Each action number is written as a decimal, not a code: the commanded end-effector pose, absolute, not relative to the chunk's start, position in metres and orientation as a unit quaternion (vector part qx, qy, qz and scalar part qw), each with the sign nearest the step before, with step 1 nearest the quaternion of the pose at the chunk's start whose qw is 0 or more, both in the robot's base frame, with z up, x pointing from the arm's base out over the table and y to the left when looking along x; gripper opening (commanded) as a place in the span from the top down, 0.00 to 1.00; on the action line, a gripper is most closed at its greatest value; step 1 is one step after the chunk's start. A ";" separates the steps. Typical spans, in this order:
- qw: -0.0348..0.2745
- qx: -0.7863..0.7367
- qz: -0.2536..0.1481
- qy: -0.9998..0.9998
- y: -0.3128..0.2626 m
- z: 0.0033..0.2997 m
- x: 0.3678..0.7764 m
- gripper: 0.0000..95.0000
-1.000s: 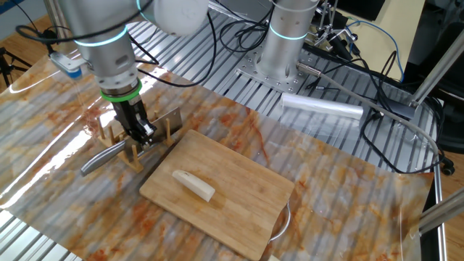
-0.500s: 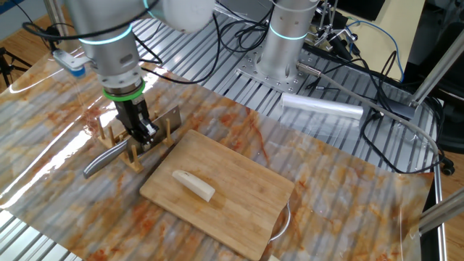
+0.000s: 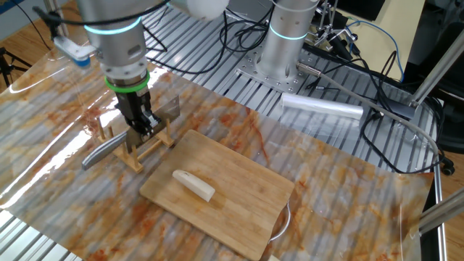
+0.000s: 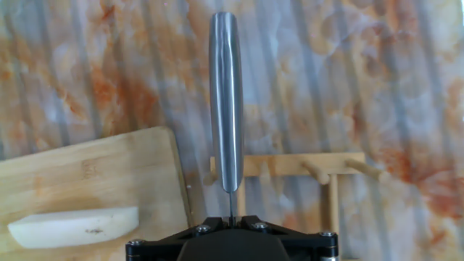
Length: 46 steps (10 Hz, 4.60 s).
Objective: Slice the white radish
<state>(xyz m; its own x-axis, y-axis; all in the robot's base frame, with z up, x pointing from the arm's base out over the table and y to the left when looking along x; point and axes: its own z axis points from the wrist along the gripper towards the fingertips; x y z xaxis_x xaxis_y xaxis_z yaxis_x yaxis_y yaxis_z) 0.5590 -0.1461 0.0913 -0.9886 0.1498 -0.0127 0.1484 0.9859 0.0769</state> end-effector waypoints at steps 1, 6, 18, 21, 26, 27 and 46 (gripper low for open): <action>0.006 0.064 0.034 0.997 -0.149 0.110 0.555 1.00; -0.005 0.062 0.013 0.998 -0.124 0.148 0.546 1.00; -0.004 0.099 0.012 0.995 0.006 0.130 0.534 1.00; -0.002 0.096 0.007 0.995 0.031 0.121 0.534 1.00; -0.001 0.088 0.007 0.996 0.055 0.107 0.539 1.00; 0.002 0.091 0.006 0.996 0.055 0.104 0.540 1.00; -0.020 0.056 0.025 0.998 0.055 0.103 0.538 1.00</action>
<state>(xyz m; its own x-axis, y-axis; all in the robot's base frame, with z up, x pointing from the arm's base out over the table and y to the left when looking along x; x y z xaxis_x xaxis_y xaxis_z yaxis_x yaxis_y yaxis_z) 0.5381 0.0547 0.1026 -0.9981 0.0582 0.0214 0.0581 0.9983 -0.0097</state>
